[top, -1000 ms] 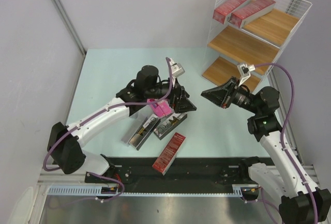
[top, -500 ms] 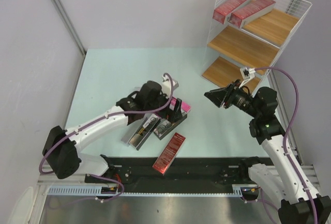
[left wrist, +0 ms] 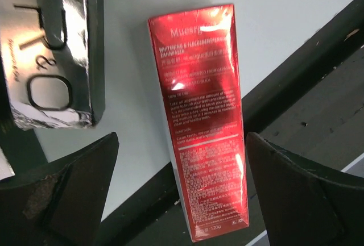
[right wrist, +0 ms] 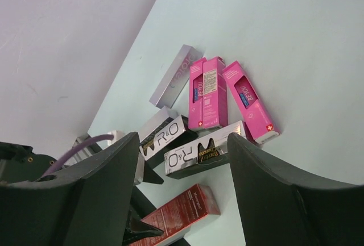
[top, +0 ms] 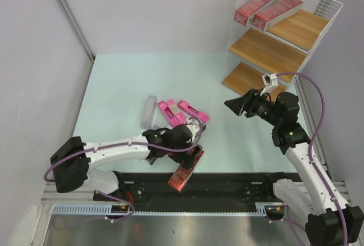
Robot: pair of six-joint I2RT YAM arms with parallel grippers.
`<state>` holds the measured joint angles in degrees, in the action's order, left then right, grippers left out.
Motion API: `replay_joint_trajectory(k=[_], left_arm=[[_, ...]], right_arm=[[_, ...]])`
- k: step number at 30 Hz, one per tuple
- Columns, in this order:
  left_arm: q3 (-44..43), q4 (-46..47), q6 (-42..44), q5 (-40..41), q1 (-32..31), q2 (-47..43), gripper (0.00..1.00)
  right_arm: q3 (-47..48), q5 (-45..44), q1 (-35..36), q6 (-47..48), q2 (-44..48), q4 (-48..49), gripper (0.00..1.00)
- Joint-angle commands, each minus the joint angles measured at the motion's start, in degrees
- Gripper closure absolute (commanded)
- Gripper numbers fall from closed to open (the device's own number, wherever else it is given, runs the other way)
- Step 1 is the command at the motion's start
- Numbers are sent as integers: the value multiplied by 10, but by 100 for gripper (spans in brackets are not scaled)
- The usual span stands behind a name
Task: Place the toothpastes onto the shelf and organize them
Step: Pick up the toothpaste from the center of the board.
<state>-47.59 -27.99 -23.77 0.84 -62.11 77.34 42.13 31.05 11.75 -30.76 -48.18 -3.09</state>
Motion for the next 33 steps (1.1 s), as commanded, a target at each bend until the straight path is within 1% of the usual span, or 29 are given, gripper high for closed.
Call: replay_joint_trajectory(k=[1, 6, 10, 11, 13, 15, 17, 20, 22, 24, 27, 28, 30, 31, 33], left_arm=[[21, 21, -42, 3, -22, 3, 0], [36, 57, -60, -3, -52, 25, 1], [36, 64, -73, -1, -72, 56, 5], [36, 66, -76, -1, -81, 68, 10], [29, 63, -82, 17, -91, 81, 15], [22, 47, -87, 32, -104, 100, 25], [15, 26, -95, 64, -114, 112, 38], [7, 10, -104, 101, -117, 121, 49], [1, 10, -100, 112, -116, 103, 50], [-12, 7, -84, 132, -115, 89, 54], [-56, 1, -49, 162, -107, 74, 54], [-84, 0, -39, 167, -104, 73, 54], [-112, 2, -7, 177, -90, 76, 53], [-144, 2, 3, 181, -78, 82, 53], [-178, 6, 34, 181, -63, 89, 53]], right_arm=[[22, -3, -2, 14, 5, 5, 31], [22, -2, -2, 18, 5, -3, 31], [22, -4, -3, 21, 6, -11, 31], [22, -5, -3, 22, 7, -12, 31], [22, -7, -3, 24, 7, -17, 32], [22, -8, -3, 25, 8, -19, 32], [22, -10, -3, 27, 10, -23, 31], [23, -13, -3, 29, 9, -27, 31], [22, -14, -3, 30, 9, -28, 31], [22, -14, -4, 30, 8, -27, 32], [22, -6, -7, 20, 7, -18, 32], [22, 2, -8, 15, 6, -13, 32], [22, 25, -18, -2, 5, 4, 31], [21, 31, -22, -10, 3, 12, 31], [22, 56, -37, -31, -2, 25, 31]])
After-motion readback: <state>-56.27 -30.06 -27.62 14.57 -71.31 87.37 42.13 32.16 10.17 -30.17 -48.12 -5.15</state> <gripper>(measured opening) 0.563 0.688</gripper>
